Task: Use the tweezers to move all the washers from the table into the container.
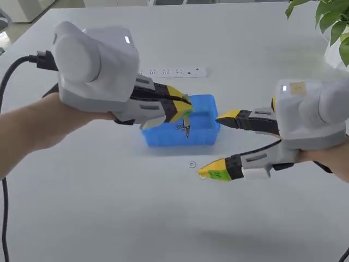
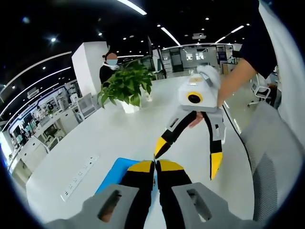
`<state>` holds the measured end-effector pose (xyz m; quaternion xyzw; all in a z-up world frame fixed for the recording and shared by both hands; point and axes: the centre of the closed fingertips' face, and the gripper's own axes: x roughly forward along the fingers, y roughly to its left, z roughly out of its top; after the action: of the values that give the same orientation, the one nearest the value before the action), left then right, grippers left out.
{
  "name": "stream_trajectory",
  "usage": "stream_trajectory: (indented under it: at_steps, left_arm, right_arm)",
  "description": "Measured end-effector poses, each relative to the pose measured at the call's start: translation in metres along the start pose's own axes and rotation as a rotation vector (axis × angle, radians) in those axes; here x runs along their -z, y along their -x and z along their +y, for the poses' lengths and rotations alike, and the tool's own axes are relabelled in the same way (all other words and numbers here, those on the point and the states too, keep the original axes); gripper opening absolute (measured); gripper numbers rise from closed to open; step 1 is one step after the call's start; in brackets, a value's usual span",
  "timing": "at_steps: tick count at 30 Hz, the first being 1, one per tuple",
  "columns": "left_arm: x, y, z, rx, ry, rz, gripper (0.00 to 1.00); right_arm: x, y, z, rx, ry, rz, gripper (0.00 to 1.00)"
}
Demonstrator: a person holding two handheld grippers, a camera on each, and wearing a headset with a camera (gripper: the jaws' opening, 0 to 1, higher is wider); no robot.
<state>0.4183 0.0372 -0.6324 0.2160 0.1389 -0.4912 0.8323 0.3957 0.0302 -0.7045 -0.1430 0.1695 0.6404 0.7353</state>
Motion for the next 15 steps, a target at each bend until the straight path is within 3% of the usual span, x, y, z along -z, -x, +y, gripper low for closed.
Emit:
stream_trajectory:
  at_steps: [3,8,15]
  left_arm:
    - [-0.001,0.000,-0.006,0.000,-0.002,-0.007,0.06]
    - [0.011,-0.006,-0.018,0.004,0.027,-0.007,0.06]
    - [0.020,-0.009,-0.031,0.007,0.069,-0.011,0.06]
  right_arm:
    - [0.002,0.004,0.012,-0.015,-0.007,-0.007,0.82]
    - [0.008,0.007,0.027,-0.040,-0.017,-0.008,0.85]
    - [0.027,0.011,0.042,-0.070,-0.046,0.016,0.87]
